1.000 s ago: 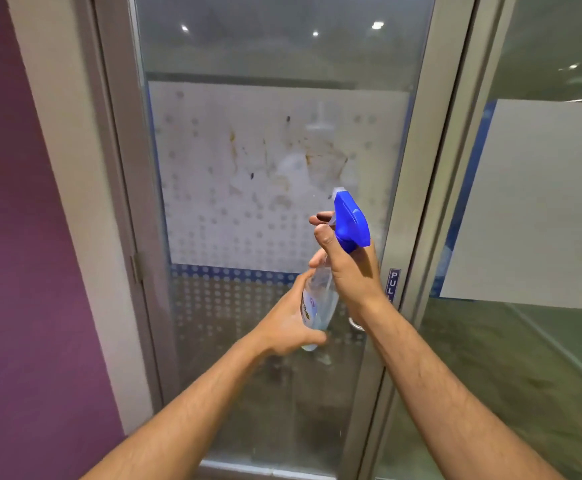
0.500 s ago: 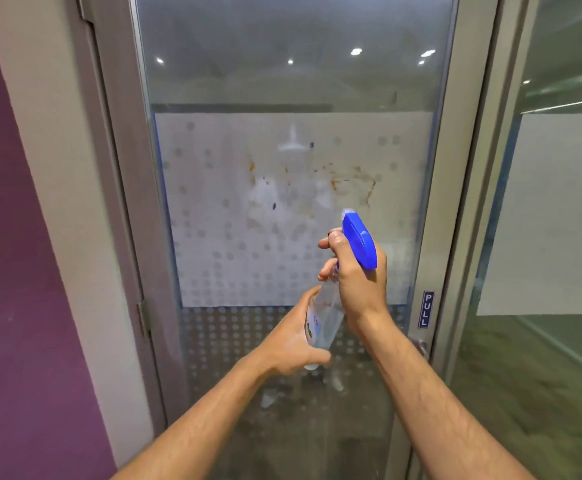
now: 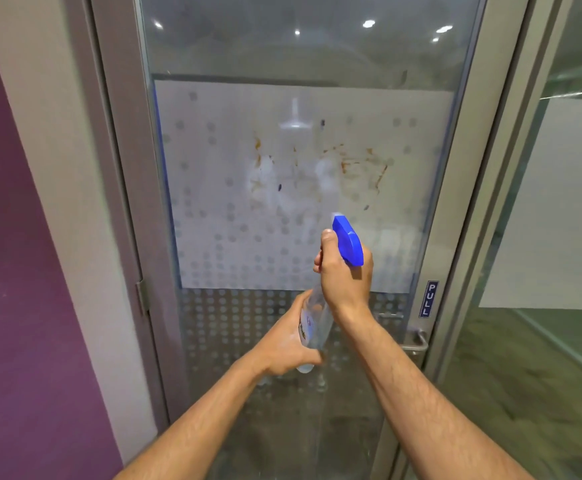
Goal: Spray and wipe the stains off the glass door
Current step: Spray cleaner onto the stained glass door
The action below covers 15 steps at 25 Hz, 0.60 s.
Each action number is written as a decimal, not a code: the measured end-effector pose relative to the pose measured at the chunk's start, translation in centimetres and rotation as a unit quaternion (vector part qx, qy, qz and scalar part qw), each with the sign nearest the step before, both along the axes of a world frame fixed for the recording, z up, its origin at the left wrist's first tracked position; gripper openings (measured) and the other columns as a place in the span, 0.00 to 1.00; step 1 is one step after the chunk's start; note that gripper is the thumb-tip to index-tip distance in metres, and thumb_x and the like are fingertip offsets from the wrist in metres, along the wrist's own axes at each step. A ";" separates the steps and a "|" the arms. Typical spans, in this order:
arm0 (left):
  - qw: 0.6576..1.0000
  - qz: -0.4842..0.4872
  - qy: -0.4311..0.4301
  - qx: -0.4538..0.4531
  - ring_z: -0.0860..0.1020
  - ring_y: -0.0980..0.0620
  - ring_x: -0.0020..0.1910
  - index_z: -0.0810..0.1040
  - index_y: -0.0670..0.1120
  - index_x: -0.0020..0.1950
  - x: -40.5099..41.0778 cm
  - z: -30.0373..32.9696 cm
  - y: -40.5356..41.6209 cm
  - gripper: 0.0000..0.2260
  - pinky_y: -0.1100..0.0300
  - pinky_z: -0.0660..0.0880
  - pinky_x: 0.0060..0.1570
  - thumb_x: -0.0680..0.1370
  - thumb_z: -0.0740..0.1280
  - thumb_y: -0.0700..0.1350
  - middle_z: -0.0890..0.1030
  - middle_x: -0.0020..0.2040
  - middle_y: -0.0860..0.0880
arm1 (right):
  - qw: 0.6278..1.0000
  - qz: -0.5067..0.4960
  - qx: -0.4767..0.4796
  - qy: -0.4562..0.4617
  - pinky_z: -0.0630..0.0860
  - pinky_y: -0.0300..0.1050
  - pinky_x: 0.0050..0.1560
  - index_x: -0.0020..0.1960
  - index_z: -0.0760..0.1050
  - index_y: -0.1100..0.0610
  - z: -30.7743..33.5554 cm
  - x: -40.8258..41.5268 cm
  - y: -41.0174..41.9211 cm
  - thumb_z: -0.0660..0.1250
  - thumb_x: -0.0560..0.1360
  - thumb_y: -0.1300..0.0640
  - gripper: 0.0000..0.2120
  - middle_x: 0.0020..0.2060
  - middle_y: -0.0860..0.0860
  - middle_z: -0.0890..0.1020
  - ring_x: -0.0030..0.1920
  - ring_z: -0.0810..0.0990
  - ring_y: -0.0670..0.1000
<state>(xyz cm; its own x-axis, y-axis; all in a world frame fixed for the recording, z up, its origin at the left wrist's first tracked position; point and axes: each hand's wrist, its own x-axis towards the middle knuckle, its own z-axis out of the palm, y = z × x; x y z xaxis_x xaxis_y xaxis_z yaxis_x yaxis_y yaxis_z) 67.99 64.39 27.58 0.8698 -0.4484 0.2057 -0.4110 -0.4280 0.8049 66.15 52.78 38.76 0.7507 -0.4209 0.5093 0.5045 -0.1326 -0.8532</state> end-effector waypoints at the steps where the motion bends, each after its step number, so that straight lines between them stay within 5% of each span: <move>1: 1.000 0.000 0.001 0.003 0.80 0.60 0.66 0.59 0.65 0.79 0.2 0.0 -0.1 0.48 0.48 0.81 0.66 0.64 0.75 0.41 0.78 0.66 0.66 | 1.000 -0.005 -0.007 0.002 0.79 0.63 0.37 0.37 0.71 0.66 0.0 0.1 -0.2 0.64 0.78 0.49 0.21 0.31 0.66 0.76 0.31 0.74 0.54; 6: 1.000 0.001 0.007 0.012 0.76 0.62 0.70 0.56 0.66 0.80 0.6 0.2 -1.9 0.50 0.53 0.78 0.69 0.65 0.74 0.42 0.75 0.71 0.65 | 1.000 0.020 0.009 0.002 0.82 0.62 0.46 0.42 0.79 0.60 0.5 0.2 -1.8 0.67 0.79 0.49 0.15 0.33 0.54 0.83 0.36 0.82 0.52; 12: 1.000 -0.015 0.008 0.020 0.76 0.59 0.71 0.54 0.66 0.82 2.0 0.8 -5.1 0.51 0.52 0.80 0.66 0.65 0.75 0.44 0.73 0.74 0.61 | 0.999 -0.030 -0.013 -0.015 0.72 0.47 0.31 0.37 0.71 0.67 0.9 0.9 -5.5 0.63 0.79 0.46 0.24 0.31 0.67 0.75 0.29 0.72 0.50; 15: 0.999 -0.020 0.006 0.027 0.76 0.55 0.72 0.55 0.64 0.82 2.6 1.3 -6.9 0.50 0.50 0.79 0.67 0.64 0.75 0.46 0.73 0.76 0.57 | 0.999 -0.028 -0.031 -0.017 0.70 0.37 0.32 0.37 0.74 0.65 1.1 0.9 -7.6 0.64 0.79 0.47 0.22 0.29 0.59 0.77 0.28 0.73 0.45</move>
<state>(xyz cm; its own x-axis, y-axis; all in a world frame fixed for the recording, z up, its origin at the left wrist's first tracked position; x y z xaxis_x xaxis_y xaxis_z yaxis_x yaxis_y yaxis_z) 70.58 57.54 28.84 0.8535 -0.4923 0.1707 -0.4195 -0.4548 0.7856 67.08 45.21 39.86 0.7081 -0.4284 0.5613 0.5238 -0.2144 -0.8244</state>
